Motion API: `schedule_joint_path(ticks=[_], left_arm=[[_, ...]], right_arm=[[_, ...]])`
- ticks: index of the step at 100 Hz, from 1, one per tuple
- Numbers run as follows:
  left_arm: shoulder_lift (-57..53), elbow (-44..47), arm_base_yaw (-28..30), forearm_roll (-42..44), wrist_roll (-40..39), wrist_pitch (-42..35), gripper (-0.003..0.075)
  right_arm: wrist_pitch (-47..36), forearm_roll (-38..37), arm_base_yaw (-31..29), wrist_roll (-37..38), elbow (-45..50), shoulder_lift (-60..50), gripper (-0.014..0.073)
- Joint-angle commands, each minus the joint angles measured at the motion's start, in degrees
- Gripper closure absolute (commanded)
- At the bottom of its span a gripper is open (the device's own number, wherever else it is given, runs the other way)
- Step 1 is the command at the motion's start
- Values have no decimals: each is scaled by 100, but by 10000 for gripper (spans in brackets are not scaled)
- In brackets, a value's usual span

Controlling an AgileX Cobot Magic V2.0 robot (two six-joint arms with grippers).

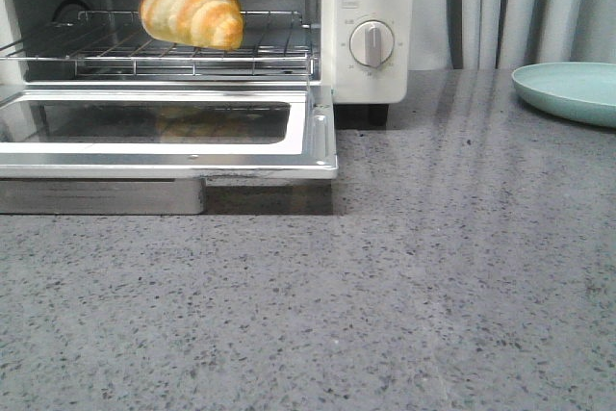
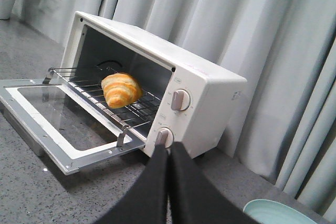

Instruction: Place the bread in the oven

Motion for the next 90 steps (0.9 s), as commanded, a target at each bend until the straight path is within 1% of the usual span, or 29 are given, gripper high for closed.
schedule_joint_path(ticks=[1,85,90], left_arm=[[-169,138,46,8,-61,-285,741],[-169,138,46,8,-61,-285,741],[-169,138,46,8,-61,-285,741]], right_arm=[[-339,-113,-6,-37,-131,79,642],[-339,-113,-6,-37,-131,79,642],[-193,-113,-6,-37,-128,79,642]])
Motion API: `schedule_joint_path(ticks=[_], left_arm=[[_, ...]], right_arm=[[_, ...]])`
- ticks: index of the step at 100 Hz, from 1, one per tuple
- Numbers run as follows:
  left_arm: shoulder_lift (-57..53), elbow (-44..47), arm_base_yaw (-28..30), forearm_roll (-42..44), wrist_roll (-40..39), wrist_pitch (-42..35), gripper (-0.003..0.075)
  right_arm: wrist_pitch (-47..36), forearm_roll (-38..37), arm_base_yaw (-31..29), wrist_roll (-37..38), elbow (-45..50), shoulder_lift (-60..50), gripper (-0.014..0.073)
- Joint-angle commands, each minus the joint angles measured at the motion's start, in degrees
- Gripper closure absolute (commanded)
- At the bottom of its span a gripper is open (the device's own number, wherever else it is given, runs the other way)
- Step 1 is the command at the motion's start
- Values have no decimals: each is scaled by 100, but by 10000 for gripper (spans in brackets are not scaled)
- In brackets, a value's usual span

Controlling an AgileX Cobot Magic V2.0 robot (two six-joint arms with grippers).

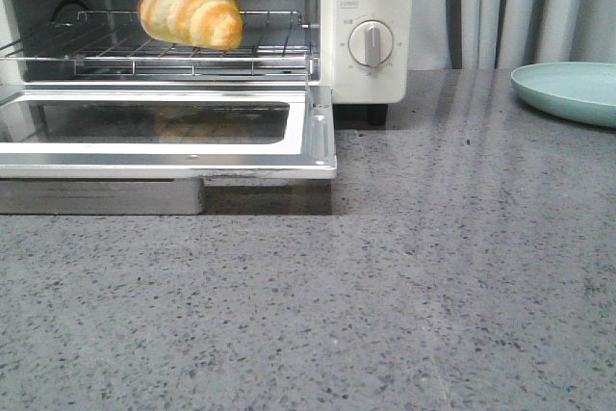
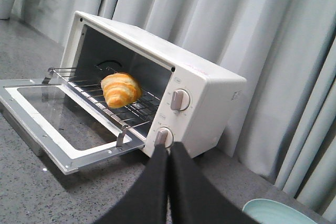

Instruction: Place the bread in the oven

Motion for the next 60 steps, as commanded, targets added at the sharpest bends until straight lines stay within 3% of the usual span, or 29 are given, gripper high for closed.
schedule_joint_path(ticks=[1,14,32,39,60], left_arm=[[-169,138,11,-4,-48,-295,741],[-169,138,11,-4,-48,-295,741],[-169,138,11,-4,-48,-295,741],[-169,138,11,-4,-48,-295,741],[-169,138,11,-4,-48,-295,741]], right_arm=[[-171,-113,-6,-37,-128,79,642],[903,-311,-6,-37,-40,79,642],[1003,139,-352,507,399,79,642],[832,437,-784,457,505,79,642],[-745,1601,-2438,463,1212,90,642]])
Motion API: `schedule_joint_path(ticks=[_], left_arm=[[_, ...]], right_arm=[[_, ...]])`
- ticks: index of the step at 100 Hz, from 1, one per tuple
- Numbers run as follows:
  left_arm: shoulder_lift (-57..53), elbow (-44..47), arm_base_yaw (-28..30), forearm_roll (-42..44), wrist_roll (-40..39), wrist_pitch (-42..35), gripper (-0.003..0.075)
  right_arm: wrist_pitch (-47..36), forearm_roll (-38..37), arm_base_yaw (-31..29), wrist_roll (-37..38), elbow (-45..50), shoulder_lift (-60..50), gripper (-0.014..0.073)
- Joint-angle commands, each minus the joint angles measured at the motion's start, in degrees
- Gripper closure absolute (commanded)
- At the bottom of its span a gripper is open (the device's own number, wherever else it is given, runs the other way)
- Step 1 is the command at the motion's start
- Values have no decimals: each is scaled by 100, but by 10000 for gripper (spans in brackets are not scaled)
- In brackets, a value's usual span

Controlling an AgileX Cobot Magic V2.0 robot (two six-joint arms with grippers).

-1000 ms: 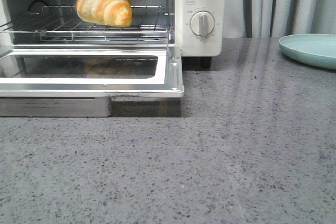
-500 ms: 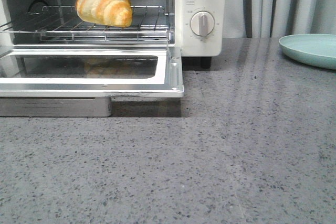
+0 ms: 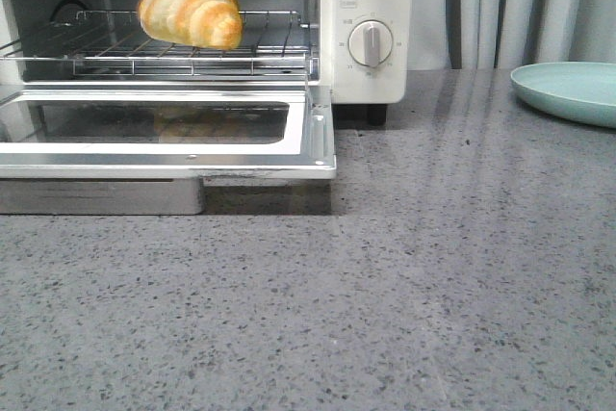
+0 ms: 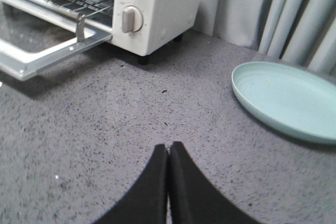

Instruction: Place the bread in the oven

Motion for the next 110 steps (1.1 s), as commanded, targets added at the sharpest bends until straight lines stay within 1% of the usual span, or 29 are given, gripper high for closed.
schedule_joint_path(ticks=[1,10,16,19,29,33,36,46,110], left_arm=[[-169,138,11,-4,-48,-297,741],[-169,138,11,-4,-48,-297,741],[-169,138,11,-4,-48,-297,741],[-169,138,11,-4,-48,-297,741],[-169,138,11,-4,-48,-297,741],[-169,138,11,-4,-48,-297,741],[-169,138,11,-4,-48,-297,741],[-169,138,11,-4,-48,-297,741],[-169,138,11,-4,-48,-297,741]], right_arm=[[-1064,409,-675,36,178,90,642],[-1688,694,-1404,36,669,90,643],[-1905,796,-1815,36,953,90,643],[-1935,847,-2034,36,1101,90,642],[-1935,1189,-2459,36,1427,80,642],[-1637,1380,-2568,36,1415,68,642],[-1428,1479,-2615,36,1414,53,642],[-1105,1584,-2641,36,1414,-134,642],[-1121,1584,-2641,36,1414,-243,642]])
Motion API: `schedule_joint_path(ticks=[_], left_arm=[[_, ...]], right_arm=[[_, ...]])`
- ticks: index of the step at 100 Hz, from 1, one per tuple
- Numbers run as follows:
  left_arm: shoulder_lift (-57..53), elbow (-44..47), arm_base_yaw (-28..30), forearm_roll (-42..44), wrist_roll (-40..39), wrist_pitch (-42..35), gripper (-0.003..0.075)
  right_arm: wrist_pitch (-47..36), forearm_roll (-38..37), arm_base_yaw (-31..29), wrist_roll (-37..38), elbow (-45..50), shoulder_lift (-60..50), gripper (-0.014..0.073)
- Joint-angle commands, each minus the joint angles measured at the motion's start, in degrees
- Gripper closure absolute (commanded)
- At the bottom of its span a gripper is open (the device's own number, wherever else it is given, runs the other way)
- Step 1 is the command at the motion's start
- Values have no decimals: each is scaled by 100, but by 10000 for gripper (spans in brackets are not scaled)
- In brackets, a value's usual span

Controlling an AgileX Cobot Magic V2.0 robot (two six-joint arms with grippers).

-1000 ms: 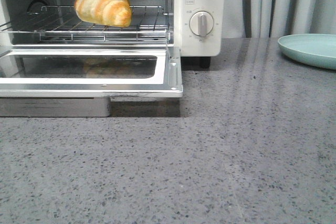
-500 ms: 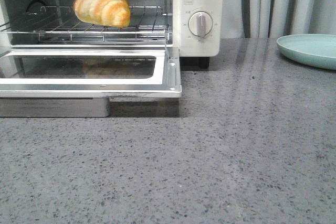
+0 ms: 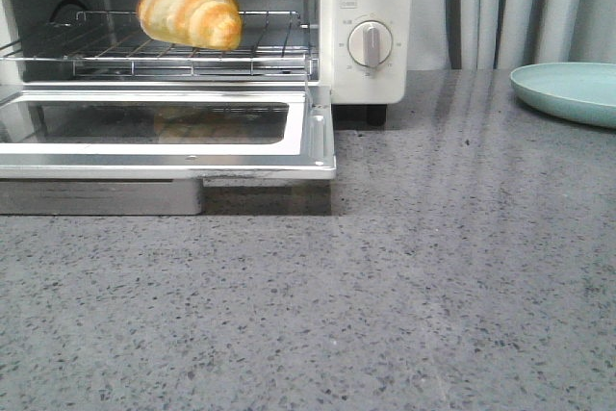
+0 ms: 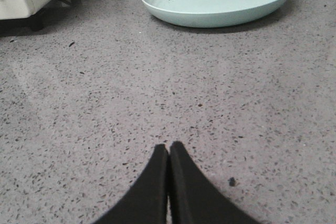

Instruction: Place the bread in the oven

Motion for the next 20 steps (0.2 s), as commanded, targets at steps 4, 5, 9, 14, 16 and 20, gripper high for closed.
schedule_joint_path(ticks=[4,5,9,14,16,20], left_arm=[[-169,138,11,-37,-44,-307,741],[-169,138,11,-37,-44,-307,741],[-169,138,11,-37,-44,-307,741],[-169,138,11,-37,-44,-307,741],[-169,138,11,-37,-44,-307,741],[-169,138,11,-37,-44,-307,741]], right_arm=[[-174,5,-29,11,62,-130,642],[-174,5,-29,11,62,-130,642],[-174,5,-29,11,62,-130,642],[-174,5,-29,11,62,-130,642],[-174,5,-29,11,62,-130,642],[-174,5,-29,11,62,-130,642]])
